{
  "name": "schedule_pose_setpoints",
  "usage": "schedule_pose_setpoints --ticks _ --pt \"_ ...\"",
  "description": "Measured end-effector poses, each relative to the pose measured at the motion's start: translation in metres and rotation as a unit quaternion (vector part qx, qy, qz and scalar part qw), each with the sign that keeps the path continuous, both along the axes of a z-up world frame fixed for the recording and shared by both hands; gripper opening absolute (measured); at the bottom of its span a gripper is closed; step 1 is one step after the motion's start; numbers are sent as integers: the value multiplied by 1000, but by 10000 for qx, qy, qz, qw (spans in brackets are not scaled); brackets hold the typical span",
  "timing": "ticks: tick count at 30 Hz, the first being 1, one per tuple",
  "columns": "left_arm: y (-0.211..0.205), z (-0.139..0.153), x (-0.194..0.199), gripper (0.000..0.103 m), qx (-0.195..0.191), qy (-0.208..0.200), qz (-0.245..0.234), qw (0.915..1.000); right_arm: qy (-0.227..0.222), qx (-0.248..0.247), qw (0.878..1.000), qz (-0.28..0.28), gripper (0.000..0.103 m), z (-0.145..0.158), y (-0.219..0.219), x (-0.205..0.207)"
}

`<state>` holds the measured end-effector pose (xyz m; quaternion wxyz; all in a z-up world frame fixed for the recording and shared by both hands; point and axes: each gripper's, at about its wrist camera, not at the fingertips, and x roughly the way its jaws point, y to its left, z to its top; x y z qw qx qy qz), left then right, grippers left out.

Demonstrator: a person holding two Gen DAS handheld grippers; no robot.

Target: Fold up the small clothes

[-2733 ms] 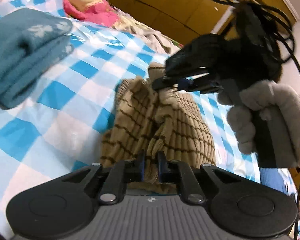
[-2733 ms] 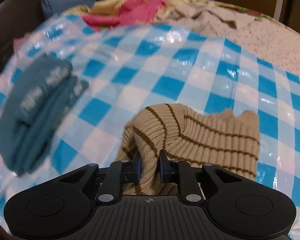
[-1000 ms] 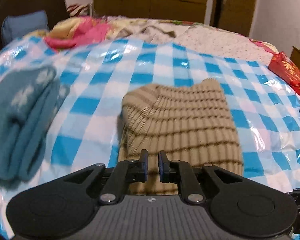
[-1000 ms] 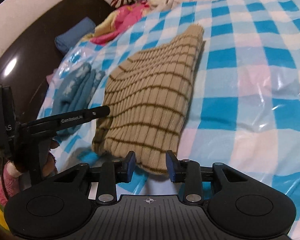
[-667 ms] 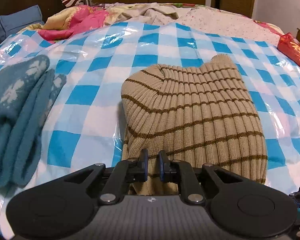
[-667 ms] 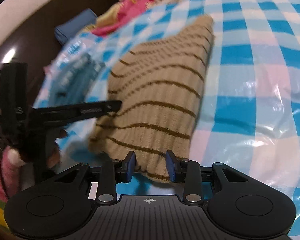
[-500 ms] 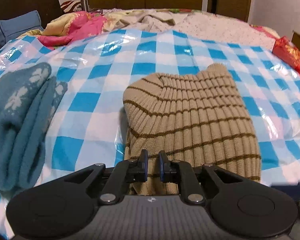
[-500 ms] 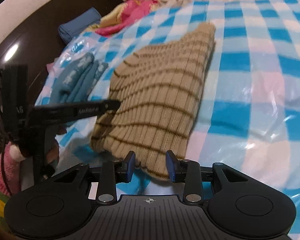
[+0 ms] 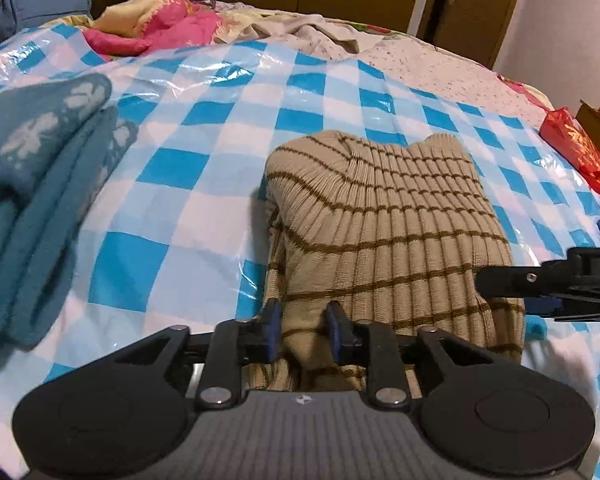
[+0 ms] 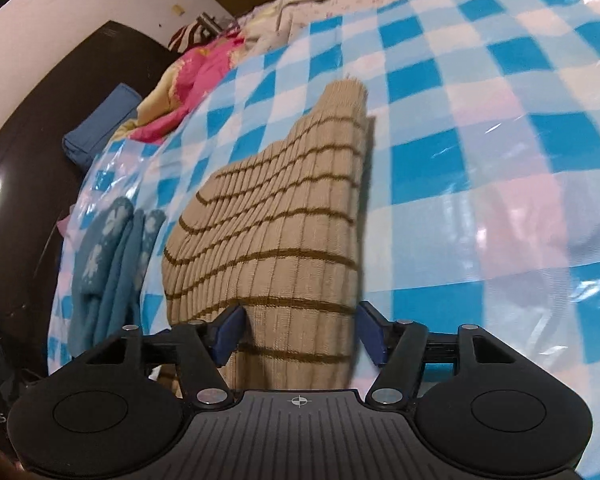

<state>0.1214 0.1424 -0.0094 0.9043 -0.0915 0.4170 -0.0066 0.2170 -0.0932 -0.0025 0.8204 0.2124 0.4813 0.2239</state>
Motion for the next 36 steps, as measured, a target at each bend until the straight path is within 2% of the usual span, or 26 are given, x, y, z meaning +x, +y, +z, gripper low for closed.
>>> schedule_pose_setpoints --ticks 4,8,11,14,18,20,23,26,30,33,36 --pt "-1 -7 -1 40 -122 -5 -41 9999 208 181 9996 15 68 -14 4 7" --pt "-14 -7 -4 39 -266 41 -182 9995 231 117 9995 164 52 -11 -3 11" --pt "-31 -7 -2 39 -516 45 -369 9980 141 -143 9996 196 48 -4 -14 16" --pt "-57 -8 1 40 -716 20 -679 9951 24 -406 9992 -26 48 4 -33 24" --pt "-73 -4 5 40 -694 40 -867 9938 -9 -479 9986 -231 52 15 -56 23" --pt "-64 3 3 40 -710 9 -867 9937 -360 -644 9970 -240 53 29 -59 4" --pt "-46 17 1 40 -614 -165 -611 9961 -931 -973 9909 20 53 46 -50 -32" --pt "-36 25 9 39 -508 -334 -351 9975 -1214 -882 9871 562 53 48 -28 -66" --pt "-39 26 30 39 -317 -467 -244 9981 -1369 -891 9786 1251 53 34 16 -88" --pt "-43 18 47 40 -11 -337 -155 9993 -1161 -778 9787 1505 53 20 39 -94" --pt "-44 10 56 49 238 -154 -67 9996 -1167 -867 9745 1711 53 12 59 -100"
